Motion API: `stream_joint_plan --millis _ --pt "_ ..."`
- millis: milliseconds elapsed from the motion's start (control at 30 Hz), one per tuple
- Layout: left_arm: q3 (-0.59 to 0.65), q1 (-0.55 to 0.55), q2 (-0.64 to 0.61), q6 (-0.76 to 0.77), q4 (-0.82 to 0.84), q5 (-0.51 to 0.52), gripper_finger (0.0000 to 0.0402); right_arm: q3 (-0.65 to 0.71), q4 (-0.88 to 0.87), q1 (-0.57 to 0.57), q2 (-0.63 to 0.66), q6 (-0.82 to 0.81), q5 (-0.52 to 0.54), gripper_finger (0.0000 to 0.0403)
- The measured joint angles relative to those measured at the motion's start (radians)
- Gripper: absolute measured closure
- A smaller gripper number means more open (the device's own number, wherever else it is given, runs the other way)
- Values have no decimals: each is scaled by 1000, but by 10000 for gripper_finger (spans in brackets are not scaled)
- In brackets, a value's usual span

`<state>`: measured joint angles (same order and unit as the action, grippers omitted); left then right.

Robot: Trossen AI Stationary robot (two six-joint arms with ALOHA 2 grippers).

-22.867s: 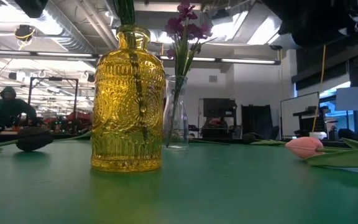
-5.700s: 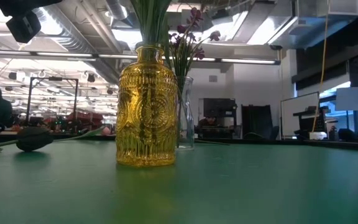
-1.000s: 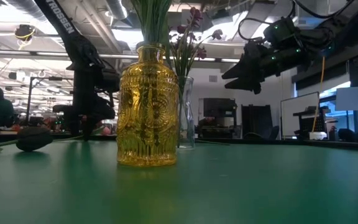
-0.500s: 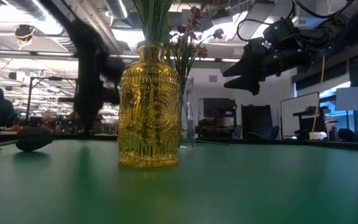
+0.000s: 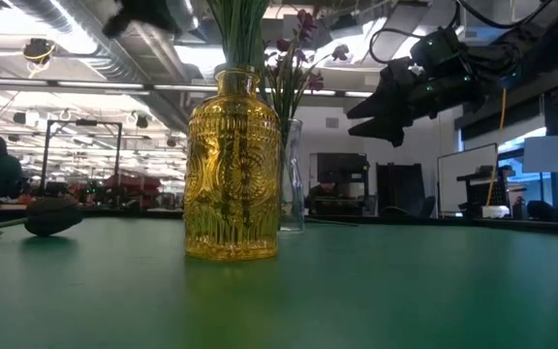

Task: Sort flowers into vase by color
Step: Put the pink tulip into the yellow vase

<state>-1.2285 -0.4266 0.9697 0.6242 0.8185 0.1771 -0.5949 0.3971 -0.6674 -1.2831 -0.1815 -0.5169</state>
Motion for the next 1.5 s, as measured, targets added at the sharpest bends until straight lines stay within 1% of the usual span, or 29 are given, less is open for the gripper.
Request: stream_joint_plan --millis 133,233,400,500,600,733,867,967,1100,1233,1400,1500 --pt "73 204 -89 29 -125 71 401 0 8 0 0 8 0 162" --pt "158 358 -109 17 -311 117 401 0 10 0 0 20 0 162" --pt "303 585 -96 -120 -690 192 401 0 4 0 0 33 0 162" --pt "358 694 -92 -189 -816 272 401 0 4 0 0 37 0 162" --pt "382 781 -92 -216 -872 348 401 0 3 0 0 48 0 162" --pt "386 885 -77 -231 -944 397 401 0 4 0 -4 52 0 162" --pt "380 996 -67 -335 -1030 435 401 0 3 0 -18 51 1 162" --pt "359 1082 -68 -424 -1075 505 401 -1 -6 0 -37 48 1 162" --pt "348 1188 -63 -500 -1083 624 401 -1 -5 9 -80 31 0 162" --pt "348 1255 -28 -500 -1063 775 401 -1 2 31 -123 31 -2 162" --pt "348 1304 69 -442 -1069 885 401 -1 23 75 -158 30 2 162" --pt "348 1304 158 -393 -1091 911 401 -1 29 100 -161 30 22 162"
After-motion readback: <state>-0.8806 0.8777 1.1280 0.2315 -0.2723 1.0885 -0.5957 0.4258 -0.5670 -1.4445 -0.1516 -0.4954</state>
